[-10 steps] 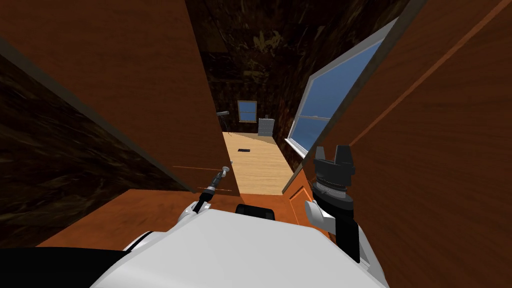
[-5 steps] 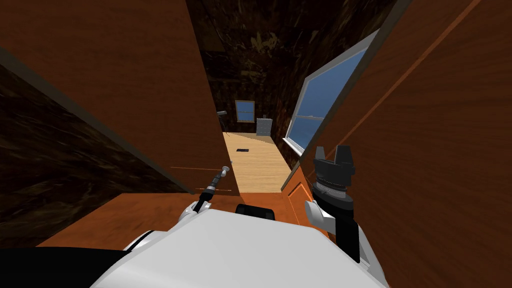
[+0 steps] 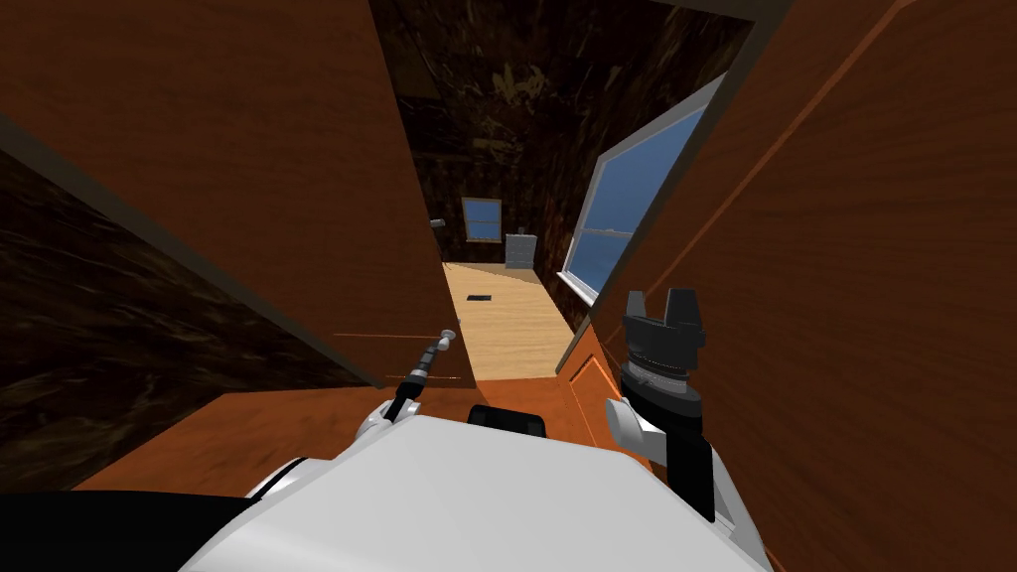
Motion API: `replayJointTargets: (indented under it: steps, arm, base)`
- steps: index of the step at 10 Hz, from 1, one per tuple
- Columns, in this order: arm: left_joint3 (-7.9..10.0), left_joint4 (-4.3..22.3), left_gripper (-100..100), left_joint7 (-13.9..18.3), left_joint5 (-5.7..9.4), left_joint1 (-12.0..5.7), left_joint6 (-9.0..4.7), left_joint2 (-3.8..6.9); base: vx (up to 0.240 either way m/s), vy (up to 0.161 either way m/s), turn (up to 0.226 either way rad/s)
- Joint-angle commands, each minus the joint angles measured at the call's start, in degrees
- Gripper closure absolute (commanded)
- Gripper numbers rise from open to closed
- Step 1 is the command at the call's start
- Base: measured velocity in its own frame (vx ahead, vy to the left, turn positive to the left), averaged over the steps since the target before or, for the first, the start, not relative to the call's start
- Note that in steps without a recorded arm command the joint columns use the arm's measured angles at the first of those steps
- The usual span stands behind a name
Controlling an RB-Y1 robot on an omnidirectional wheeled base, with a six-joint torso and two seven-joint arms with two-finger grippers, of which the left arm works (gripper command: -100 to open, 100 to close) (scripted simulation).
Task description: Pull the door open
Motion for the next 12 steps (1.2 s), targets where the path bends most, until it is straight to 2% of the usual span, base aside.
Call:
replayJointTargets:
  steps: [1,2,3,5,6,7,8,10,11,12]
  arm:
    - [-0.58,-0.3,100,2.2,0.33,-0.04,0.16,-0.64]
    - [-0.78,-0.4,100,4.3,1.23,-0.08,0.37,-0.69]
    - [-0.78,-0.4,100,4.5,1.23,-0.08,0.37,-0.69]
    - [-1.17,-0.6,100,8.4,3.05,-0.15,0.8,-0.79]
    - [-1.17,-0.6,100,9.3,3.05,-0.15,0.8,-0.79]
    - [-1.37,-0.7,100,11.3,3.98,-0.19,1.02,-0.84]
    - [-1.37,-0.7,100,11.6,3.98,-0.19,1.02,-0.84]
    - [-1.78,-0.9,100,15.4,5.85,-0.27,1.46,-0.95]
    - [-1.78,-0.9,100,16.4,5.85,-0.27,1.46,-0.95]
    - [-1.98,-1.0,100,18.2,6.78,-0.3,1.68,-1.0]
  base:
    - [-0.051,0.032,-0.051]
    - [-0.042,0.019,-0.073]
    - [-0.036,0.017,-0.04]
    - [-0.06,0.03,-0.106]
    - [-0.056,0.031,-0.054]
    - [-0.061,0.029,-0.082]
    - [-0.044,0.018,-0.057]
    - [-0.06,0.029,-0.114]
    - [-0.058,0.022,-0.045]
    - [-0.056,0.018,-0.074]
